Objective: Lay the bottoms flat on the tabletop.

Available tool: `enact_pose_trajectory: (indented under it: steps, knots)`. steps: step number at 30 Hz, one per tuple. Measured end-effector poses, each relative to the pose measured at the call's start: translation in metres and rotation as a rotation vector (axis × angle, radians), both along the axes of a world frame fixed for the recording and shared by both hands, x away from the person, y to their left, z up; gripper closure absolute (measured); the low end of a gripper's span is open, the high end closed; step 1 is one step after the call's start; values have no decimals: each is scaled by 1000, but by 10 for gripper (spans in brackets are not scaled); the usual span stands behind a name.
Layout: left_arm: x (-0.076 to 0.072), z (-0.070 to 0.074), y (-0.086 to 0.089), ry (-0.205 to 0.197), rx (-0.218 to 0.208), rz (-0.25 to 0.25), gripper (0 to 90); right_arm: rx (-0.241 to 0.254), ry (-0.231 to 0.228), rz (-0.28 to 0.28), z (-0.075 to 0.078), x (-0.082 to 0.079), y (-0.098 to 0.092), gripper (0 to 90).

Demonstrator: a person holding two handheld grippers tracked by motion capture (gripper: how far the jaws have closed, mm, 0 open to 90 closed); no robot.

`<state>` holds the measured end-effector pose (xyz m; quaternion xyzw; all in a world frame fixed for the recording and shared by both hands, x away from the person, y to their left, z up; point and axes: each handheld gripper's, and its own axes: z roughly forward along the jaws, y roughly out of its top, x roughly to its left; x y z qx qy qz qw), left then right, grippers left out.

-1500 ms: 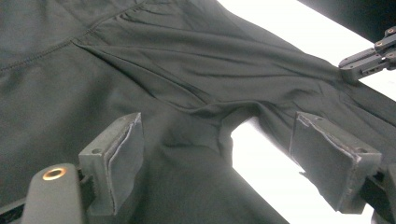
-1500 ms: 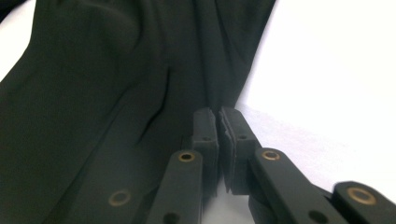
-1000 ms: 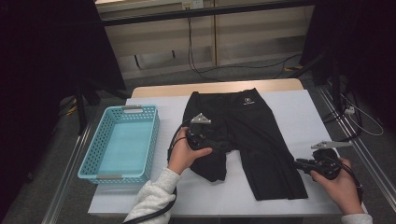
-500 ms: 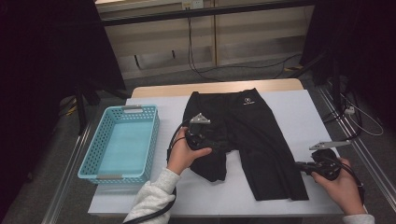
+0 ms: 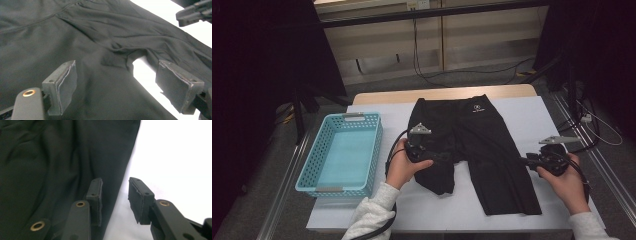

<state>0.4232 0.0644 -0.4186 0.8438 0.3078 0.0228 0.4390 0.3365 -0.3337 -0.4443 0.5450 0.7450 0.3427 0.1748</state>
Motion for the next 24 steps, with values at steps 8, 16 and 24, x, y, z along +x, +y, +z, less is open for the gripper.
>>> enact_pose_trajectory:
  steps: [8, 16, 24]
  knots:
    - [-11, 2, 13, -13, 20, 21, 178, -2, 7, -38, -8, 48, -1, 608]
    - [-16, 4, 24, -20, 16, 54, 178, 63, 30, -43, -15, 81, 6, 761]
    - [-16, 0, 27, -5, 24, 58, 178, 71, 46, -37, -14, 82, -8, 900]
